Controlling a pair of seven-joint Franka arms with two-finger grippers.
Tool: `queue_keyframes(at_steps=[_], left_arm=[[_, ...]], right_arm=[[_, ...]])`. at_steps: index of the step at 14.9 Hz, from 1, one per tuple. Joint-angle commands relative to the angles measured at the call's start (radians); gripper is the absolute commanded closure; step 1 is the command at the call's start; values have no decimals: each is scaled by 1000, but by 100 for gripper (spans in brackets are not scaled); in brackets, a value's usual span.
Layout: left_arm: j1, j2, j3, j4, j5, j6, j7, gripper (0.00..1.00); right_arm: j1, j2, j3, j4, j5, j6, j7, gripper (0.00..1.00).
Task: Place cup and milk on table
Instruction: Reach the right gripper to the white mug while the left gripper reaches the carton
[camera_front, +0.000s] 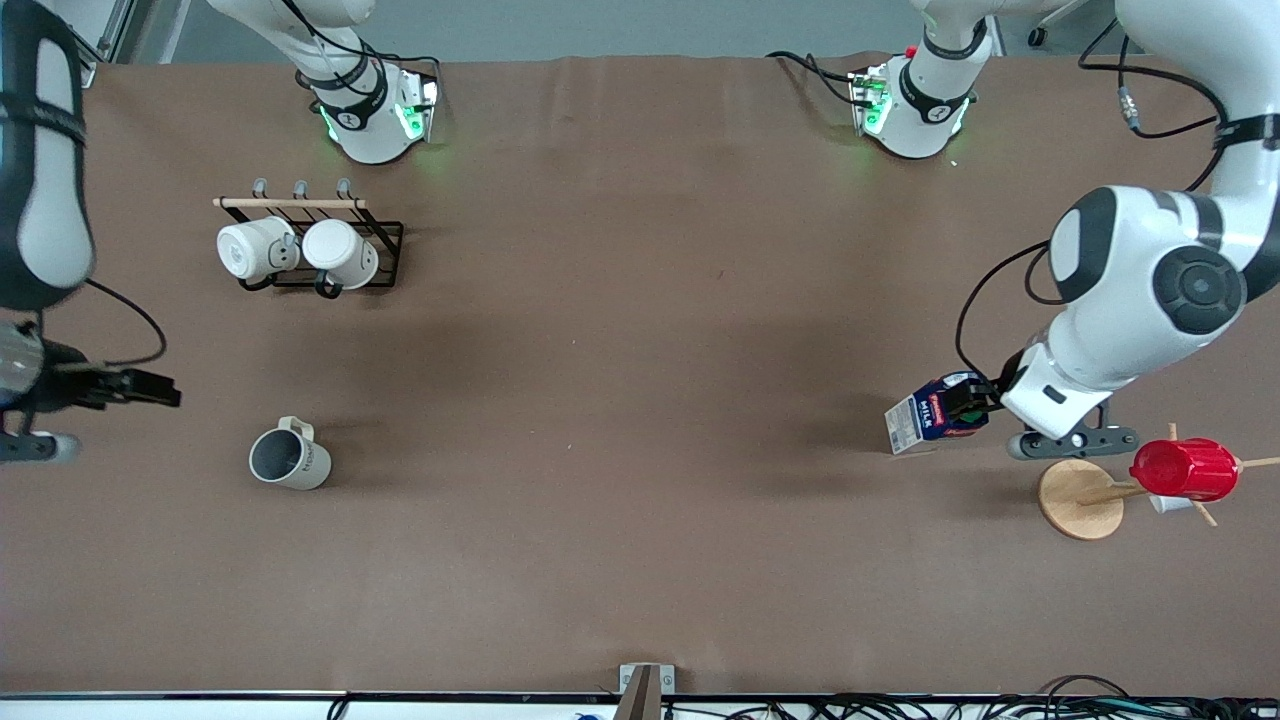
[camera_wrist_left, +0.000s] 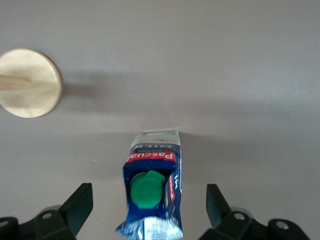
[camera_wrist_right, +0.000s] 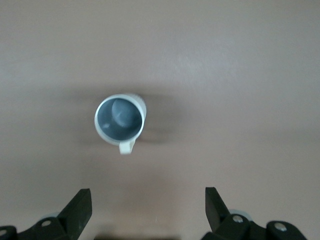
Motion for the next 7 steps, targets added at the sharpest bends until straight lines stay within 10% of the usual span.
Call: queue_keyframes(at_steps=[1,7], left_arm=[[6,-20,-8,-84,23,73,-39,0],[6,-6,-8,-138,23,142,-45,16]], right_arm=[[0,13,8,-125,13,185,-18,0],[20,108,14,-299,13,552,-23,0]])
